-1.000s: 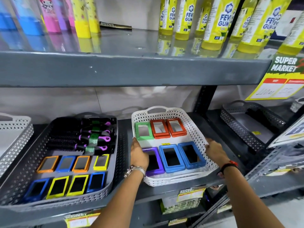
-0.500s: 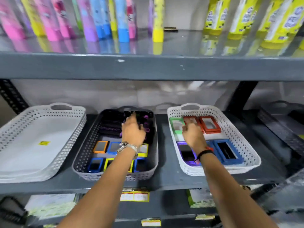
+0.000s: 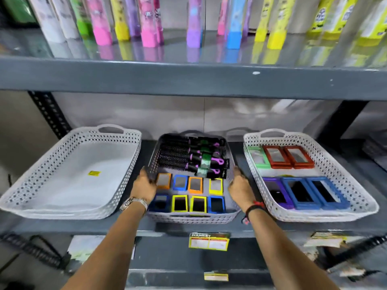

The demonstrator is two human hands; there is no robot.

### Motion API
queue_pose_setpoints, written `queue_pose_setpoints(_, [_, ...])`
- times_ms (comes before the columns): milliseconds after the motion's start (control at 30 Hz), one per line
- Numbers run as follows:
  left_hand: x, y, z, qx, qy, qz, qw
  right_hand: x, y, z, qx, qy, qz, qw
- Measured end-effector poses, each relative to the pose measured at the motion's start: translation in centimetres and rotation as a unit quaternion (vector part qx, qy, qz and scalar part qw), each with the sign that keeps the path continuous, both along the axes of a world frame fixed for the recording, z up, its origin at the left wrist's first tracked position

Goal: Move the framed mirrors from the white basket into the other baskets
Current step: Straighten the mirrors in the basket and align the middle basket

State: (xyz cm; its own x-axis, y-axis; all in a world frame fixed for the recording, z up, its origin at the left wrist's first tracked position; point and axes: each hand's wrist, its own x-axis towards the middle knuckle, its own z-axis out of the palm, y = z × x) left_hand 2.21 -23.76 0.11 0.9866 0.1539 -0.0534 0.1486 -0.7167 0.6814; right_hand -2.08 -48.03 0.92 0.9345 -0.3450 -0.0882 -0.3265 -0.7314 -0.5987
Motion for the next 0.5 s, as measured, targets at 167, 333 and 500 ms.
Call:
queue_pose_setpoints(167, [0.0, 0.2, -0.5, -0.064, -0.005, 0.022, 0.998, 0.1, -0.6, -0.4, -0.010, 0.007, 0.003, 1.000])
queue_pose_setpoints(333, [-0.5, -0.4, -0.6, -0.096, 0.015, 0.034, 0.995, 0.1, -1.2, 0.1, -0.014, 0.015, 0.011, 1.000])
queue_pose_setpoints(500, [-0.8, -0.6, 0.0, -0.067, -0.004, 0.020, 0.998, -0.1, -1.1, 0.0, -0.038, 0.017, 0.014, 0.999])
